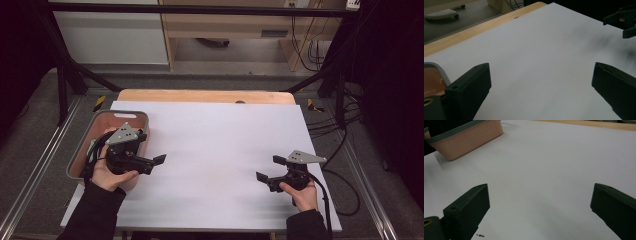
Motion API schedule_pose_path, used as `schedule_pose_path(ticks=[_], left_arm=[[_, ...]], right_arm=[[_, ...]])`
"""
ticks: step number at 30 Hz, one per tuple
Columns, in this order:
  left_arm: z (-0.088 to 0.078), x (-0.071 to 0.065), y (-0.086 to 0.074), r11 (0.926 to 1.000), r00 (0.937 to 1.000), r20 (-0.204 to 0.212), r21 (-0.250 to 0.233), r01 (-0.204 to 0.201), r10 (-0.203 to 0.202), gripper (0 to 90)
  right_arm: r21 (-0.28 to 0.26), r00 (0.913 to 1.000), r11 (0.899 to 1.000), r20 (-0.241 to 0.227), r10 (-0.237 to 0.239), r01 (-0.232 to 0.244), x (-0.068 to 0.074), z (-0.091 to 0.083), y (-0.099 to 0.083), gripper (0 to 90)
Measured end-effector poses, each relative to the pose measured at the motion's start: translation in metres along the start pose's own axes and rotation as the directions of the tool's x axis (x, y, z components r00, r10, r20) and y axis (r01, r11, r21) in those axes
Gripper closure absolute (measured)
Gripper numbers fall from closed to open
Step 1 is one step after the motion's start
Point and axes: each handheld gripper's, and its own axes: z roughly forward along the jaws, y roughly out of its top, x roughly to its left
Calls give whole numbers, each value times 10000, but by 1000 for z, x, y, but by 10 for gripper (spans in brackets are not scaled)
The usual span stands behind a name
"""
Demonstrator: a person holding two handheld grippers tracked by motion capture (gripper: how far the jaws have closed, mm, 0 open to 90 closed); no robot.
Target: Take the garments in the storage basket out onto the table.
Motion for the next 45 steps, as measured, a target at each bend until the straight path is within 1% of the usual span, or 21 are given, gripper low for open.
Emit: schedule_pose_path(ticks=[8,12,22,23,24,27,30,34,37,38,39,40,41,45], left_arm=[[-10,8,8,10000,9997,-259,-85,10,-12,15],[-13,12,11,10000,9993,-379,-69,7,-9,15],[-25,25,16,9999,9969,-784,-89,48,-55,13],[-28,28,17,9999,9958,-907,-109,102,-112,12],[-29,30,17,9997,9954,-941,-151,177,-191,13],[-31,33,17,9997,9941,-1061,-110,212,-223,13],[-36,39,18,9994,9915,-1254,-123,327,-339,12],[-39,45,18,9992,9897,-1376,-136,388,-403,12],[-41,50,17,9988,9869,-1537,-47,479,-480,11],[-41,50,17,9988,9869,-1537,-47,479,-480,11],[-42,53,16,9984,9853,-1616,-20,564,-560,11],[-42,53,16,9984,9853,-1616,-20,564,-560,11],[-43,57,15,9981,9834,-1707,-5,624,-616,11],[-45,64,13,9972,9800,-1857,79,746,-719,11]], right_arm=[[35,10000,10000,43,-10,9,0,1,0,25],[32,10000,10000,50,-10,10,0,1,0,25],[61,10000,10000,53,-16,15,0,1,0,25],[61,10000,10000,61,-26,25,0,1,0,25],[68,10000,10000,60,-17,17,0,1,0,25],[74,10000,10000,55,-18,18,0,1,0,25],[79,10000,10000,67,-28,27,0,2,-1,25],[95,10000,9999,62,-36,36,0,2,-1,25],[99,10000,9999,64,-32,31,0,2,-1,25],[97,10000,9999,77,-37,37,0,2,-1,25],[95,10000,9999,77,-38,37,0,2,-1,25],[107,10000,9999,76,-41,41,0,2,-1,25],[93,10000,9999,79,-40,40,0,2,-1,25],[125,10000,9999,67,-25,24,0,2,-1,25]])
